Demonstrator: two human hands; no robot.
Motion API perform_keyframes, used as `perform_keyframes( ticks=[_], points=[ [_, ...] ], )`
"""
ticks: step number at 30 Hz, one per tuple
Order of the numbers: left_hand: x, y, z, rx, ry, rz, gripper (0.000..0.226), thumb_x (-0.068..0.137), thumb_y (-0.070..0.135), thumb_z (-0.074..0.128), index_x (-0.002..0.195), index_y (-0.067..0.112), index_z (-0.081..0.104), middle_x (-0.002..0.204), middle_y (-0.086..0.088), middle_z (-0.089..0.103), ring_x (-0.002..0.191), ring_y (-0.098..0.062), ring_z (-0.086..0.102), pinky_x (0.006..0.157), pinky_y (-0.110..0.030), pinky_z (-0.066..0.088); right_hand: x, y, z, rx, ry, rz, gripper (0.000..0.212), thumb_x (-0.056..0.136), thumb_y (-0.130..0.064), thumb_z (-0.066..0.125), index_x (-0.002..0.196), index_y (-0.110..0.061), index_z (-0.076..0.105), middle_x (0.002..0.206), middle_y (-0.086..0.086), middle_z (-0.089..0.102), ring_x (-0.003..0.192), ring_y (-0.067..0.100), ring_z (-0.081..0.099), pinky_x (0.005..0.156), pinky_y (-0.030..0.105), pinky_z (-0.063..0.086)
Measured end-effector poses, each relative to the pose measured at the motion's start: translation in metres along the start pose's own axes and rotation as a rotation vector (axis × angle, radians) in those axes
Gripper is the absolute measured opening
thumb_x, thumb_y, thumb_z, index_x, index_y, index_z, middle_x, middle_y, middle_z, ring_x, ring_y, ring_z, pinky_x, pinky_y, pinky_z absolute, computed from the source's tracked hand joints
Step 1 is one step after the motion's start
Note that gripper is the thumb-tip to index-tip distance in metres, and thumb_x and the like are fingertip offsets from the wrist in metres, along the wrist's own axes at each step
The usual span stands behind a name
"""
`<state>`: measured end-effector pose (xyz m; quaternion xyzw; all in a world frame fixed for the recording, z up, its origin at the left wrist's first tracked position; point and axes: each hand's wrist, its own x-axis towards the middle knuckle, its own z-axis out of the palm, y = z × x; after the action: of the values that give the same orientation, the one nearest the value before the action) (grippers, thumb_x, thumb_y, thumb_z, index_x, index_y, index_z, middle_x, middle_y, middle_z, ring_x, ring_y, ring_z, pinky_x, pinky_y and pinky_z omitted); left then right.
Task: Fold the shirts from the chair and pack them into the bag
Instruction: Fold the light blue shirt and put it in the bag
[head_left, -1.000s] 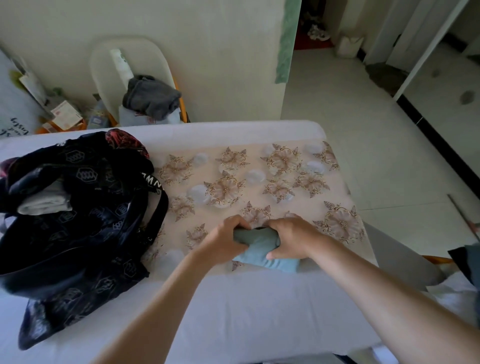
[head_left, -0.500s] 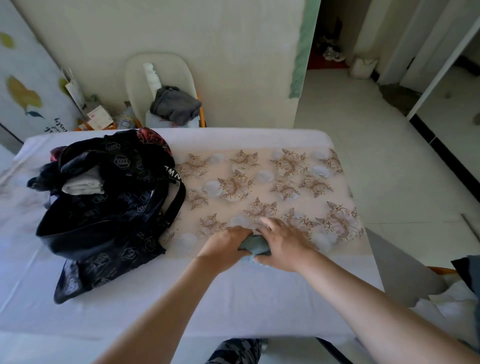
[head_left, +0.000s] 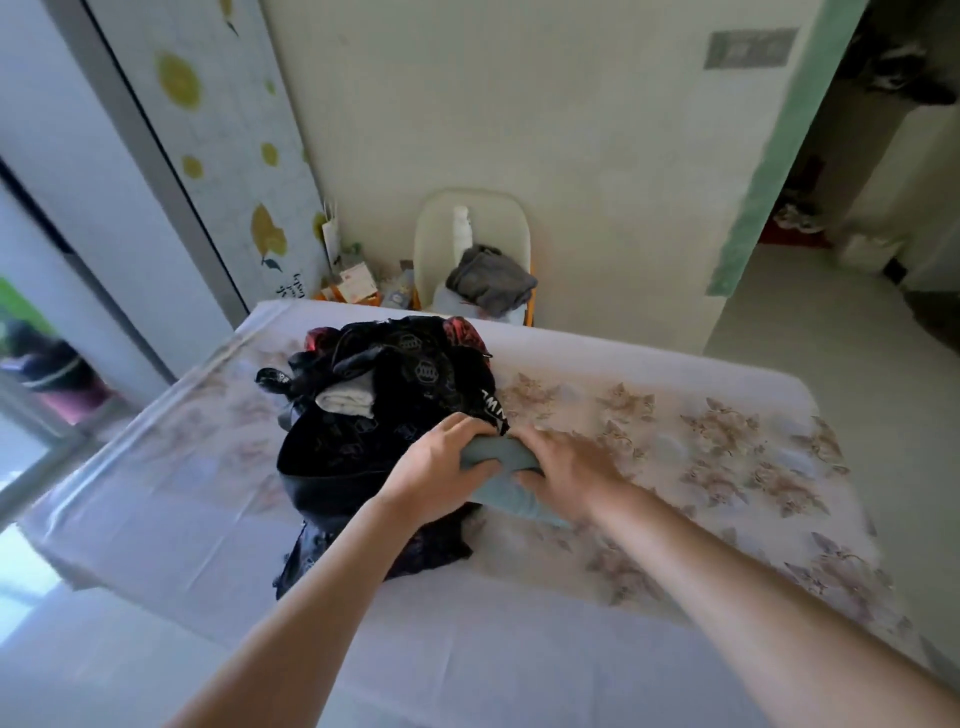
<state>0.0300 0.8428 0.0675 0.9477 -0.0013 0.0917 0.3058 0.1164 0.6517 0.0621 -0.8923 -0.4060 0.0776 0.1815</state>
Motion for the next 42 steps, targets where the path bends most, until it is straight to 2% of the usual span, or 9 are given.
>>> perform_keyframes(
  ticks=[5,11,15,20,27,31,33,36,42],
  points=[
    [-0.001,-0.092,-0.061,0.093,0.118,-0.041,0.044,0.091,0.036,0.064,0.132,0.028,0.053,0.127,0.014,0.052,0.113,-0.009,0.049,0.09,-0.023,0.044,0.095,-0.063,0.028,0.083,-0.099,0.025,0.038,0.097,-0.043,0.052,0.133,-0.034,0.042,0.115,-0.008,0.059,0.097,0.02,0.061,0.077,0.04,0.051],
    [0.008,-0.195,-0.11,0.231,0.169,-0.06,0.05,0.091,0.02,0.062,0.139,0.021,0.049,0.139,0.006,0.049,0.129,-0.018,0.042,0.108,-0.037,0.039,0.183,-0.098,0.079,0.336,-0.19,0.328,0.03,0.096,-0.046,0.048,0.118,-0.026,0.048,0.107,-0.002,0.061,0.097,0.022,0.06,0.078,0.037,0.046],
    [0.025,-0.232,-0.12,0.311,0.094,0.067,0.051,0.087,0.019,0.06,0.136,0.021,0.051,0.138,0.005,0.049,0.131,-0.019,0.038,0.112,-0.041,0.034,0.204,-0.097,0.111,0.183,-0.293,0.443,0.058,0.101,-0.04,0.042,0.153,-0.017,0.029,0.149,0.009,0.042,0.13,0.029,0.046,0.1,0.039,0.04],
    [0.059,-0.249,-0.118,0.462,0.043,0.248,0.06,0.082,0.021,0.062,0.141,0.026,0.048,0.151,-0.005,0.038,0.142,-0.027,0.029,0.118,-0.045,0.024,0.205,-0.091,0.134,-0.253,-0.263,0.369,0.05,0.103,-0.031,0.041,0.15,-0.019,0.032,0.138,0.01,0.044,0.119,0.032,0.051,0.092,0.041,0.047],
    [0.119,-0.243,-0.099,0.646,-0.039,0.346,0.073,0.085,0.028,0.066,0.151,0.031,0.034,0.156,-0.009,0.034,0.141,-0.032,0.034,0.113,-0.044,0.033,0.222,-0.089,0.12,-0.33,0.356,0.227,0.045,0.08,-0.013,0.068,0.121,-0.019,0.052,0.116,0.005,0.048,0.096,0.026,0.054,0.079,0.039,0.05],
    [0.147,-0.247,-0.103,0.543,-0.097,0.201,0.058,0.088,0.011,0.062,0.142,0.028,0.05,0.127,-0.002,0.06,0.106,-0.025,0.063,0.088,-0.035,0.046,0.247,-0.07,0.104,-0.317,0.175,0.425,0.07,0.084,-0.037,0.068,0.142,-0.02,0.035,0.133,0.009,0.045,0.113,0.031,0.053,0.09,0.042,0.049],
    [0.158,-0.252,-0.109,0.458,-0.066,0.162,0.054,0.077,0.001,0.068,0.125,0.026,0.066,0.111,0.0,0.066,0.094,-0.025,0.067,0.079,-0.035,0.05,0.257,-0.061,0.095,-0.34,0.123,0.428,0.049,0.093,-0.035,0.059,0.138,-0.022,0.044,0.123,0.003,0.055,0.104,0.027,0.059,0.085,0.04,0.049],
    [0.169,-0.253,-0.117,0.472,0.034,0.158,0.052,0.074,0.001,0.066,0.121,0.022,0.067,0.113,-0.001,0.066,0.098,-0.026,0.065,0.082,-0.037,0.05,0.273,-0.052,0.078,-0.359,0.348,0.338,0.024,0.086,-0.007,0.06,0.108,-0.018,0.062,0.099,0.0,0.064,0.088,0.027,0.062,0.072,0.039,0.046],
    [0.134,-0.227,-0.075,0.668,0.223,0.732,0.036,0.091,0.006,0.04,0.113,0.019,0.065,0.13,-0.006,0.06,0.119,-0.029,0.053,0.091,-0.037,0.042,0.285,-0.028,0.057,-0.364,0.5,0.299,0.026,0.072,0.003,0.065,0.091,-0.015,0.068,0.091,0.005,0.062,0.081,0.032,0.056,0.068,0.036,0.038]
  ],
)
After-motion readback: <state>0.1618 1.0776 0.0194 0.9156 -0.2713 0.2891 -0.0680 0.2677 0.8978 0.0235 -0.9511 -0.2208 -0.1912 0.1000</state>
